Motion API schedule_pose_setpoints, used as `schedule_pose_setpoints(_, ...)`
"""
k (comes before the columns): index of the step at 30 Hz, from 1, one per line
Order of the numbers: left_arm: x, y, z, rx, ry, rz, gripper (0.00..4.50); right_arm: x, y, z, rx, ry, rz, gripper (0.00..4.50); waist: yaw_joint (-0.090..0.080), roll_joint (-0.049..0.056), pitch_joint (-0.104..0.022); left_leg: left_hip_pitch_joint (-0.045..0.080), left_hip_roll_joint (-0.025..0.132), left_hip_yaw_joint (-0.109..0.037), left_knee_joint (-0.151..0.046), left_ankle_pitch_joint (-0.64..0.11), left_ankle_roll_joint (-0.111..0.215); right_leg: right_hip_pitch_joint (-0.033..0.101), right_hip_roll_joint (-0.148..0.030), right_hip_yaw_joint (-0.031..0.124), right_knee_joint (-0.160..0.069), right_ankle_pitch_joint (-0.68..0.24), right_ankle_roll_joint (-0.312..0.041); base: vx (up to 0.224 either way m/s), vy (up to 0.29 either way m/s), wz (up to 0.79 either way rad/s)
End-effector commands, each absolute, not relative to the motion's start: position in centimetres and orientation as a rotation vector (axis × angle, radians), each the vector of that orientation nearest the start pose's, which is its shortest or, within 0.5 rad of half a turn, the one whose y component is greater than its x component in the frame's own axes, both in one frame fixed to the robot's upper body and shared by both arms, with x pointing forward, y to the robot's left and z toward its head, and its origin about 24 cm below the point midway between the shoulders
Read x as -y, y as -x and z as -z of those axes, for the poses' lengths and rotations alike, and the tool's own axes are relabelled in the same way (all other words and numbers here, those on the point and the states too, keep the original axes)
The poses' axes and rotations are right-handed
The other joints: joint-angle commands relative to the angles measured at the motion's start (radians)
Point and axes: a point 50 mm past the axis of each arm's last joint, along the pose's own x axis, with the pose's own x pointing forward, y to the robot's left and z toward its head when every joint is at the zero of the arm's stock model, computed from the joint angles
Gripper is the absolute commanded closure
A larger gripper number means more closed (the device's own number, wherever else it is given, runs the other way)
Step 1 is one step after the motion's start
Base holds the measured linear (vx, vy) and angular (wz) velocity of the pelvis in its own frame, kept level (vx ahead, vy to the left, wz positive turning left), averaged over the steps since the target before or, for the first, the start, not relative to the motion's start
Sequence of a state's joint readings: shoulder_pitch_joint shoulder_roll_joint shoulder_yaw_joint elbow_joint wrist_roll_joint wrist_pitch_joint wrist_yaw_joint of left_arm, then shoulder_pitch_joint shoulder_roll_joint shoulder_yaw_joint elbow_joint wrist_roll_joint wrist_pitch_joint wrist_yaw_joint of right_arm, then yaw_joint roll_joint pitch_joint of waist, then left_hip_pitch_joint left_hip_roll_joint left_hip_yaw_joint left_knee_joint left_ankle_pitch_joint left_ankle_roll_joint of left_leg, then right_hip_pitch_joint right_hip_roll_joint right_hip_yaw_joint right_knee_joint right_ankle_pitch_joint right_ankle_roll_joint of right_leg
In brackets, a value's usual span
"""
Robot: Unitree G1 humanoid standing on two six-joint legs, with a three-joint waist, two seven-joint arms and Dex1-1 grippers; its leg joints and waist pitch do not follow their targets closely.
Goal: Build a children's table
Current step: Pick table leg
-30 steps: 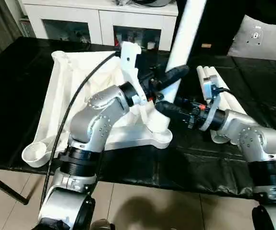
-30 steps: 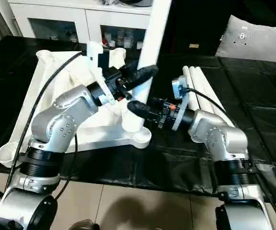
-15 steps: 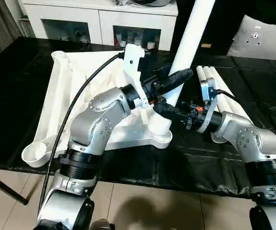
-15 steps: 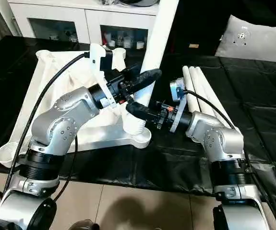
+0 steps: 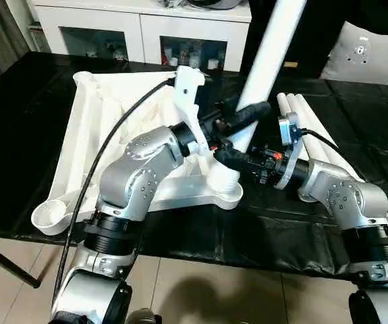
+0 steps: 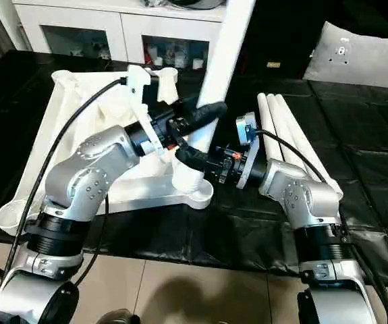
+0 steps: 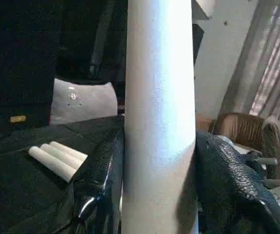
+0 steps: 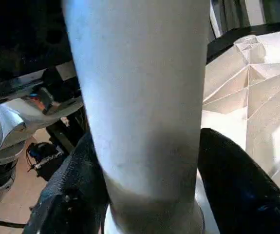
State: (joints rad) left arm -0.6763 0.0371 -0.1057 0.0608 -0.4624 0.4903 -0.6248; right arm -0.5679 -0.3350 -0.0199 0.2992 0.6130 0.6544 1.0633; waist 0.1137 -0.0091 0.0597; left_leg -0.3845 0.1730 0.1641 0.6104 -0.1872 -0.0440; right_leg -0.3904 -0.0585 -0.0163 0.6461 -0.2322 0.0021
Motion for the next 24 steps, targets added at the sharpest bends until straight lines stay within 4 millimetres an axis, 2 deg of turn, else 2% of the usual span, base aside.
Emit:
schedule_pose_setpoints(1,-2.94,-30.83,-19.06,0.159,0.215,1.161,2.66,14.17,-32.31,-12.24,-0.209,-0.414,-1.182,1.44,0.003,-0.019,-0.077,0.013,0.043,-0.005,-0.053,0.012,0.083,0.059,-0.071,0.029,-0.060,0.128,-0.280,0.000,0.000,0.00)
schedule_pose_setpoints(7,-2.95,-30.90,-19.00,0.160,0.202,1.160,2.66,14.00,-31.97,-12.44,-0.206,-0.434,-1.227,1.37,0.003,-0.018,-0.077,0.012,0.044,-0.006,-0.053,0.010,0.083,0.060,-0.071,0.029,-0.059,0.134,-0.280,0.000,0.000,0.00)
schedule_pose_setpoints(8,-2.94,-30.90,-19.01,0.160,0.201,1.160,2.66,13.97,-31.94,-12.40,-0.209,-0.433,-1.228,1.69,0.003,-0.018,-0.078,0.013,0.044,-0.006,-0.053,0.010,0.083,0.059,-0.070,0.029,-0.060,0.134,-0.280,0.000,0.000,0.00)
schedule_pose_setpoints(13,-2.81,-30.83,-19.01,0.161,0.197,1.171,2.66,13.91,-31.95,-12.16,-0.223,-0.428,-1.226,1.95,0.003,-0.019,-0.078,0.012,0.044,-0.006,-0.052,0.016,0.085,0.060,-0.071,0.029,-0.059,0.141,-0.281,0.000,0.000,0.00)
schedule_pose_setpoints(14,-2.78,-30.80,-19.01,0.161,0.197,1.173,2.66,13.91,-31.95,-12.14,-0.224,-0.428,-1.226,2.19,0.003,-0.019,-0.078,0.012,0.044,-0.006,-0.053,0.015,0.086,0.060,-0.071,0.029,-0.059,0.141,-0.281,0.000,0.000,0.00)
schedule_pose_setpoints(20,-2.73,-30.76,-18.90,0.154,0.202,1.175,2.66,13.99,-32.13,-11.59,-0.243,-0.410,-1.184,2.49,0.002,-0.021,-0.078,0.012,0.044,-0.006,-0.053,0.013,0.084,0.060,-0.071,0.029,-0.059,0.137,-0.283,0.000,0.000,0.00)
schedule_pose_setpoints(24,-2.71,-30.67,-18.84,0.147,0.209,1.179,2.66,13.86,-32.05,-11.65,-0.214,-0.416,-1.175,2.53,0.002,-0.019,-0.078,0.012,0.044,-0.006,-0.053,0.010,0.081,0.059,-0.071,0.029,-0.059,0.132,-0.282,0.000,0.000,0.00)
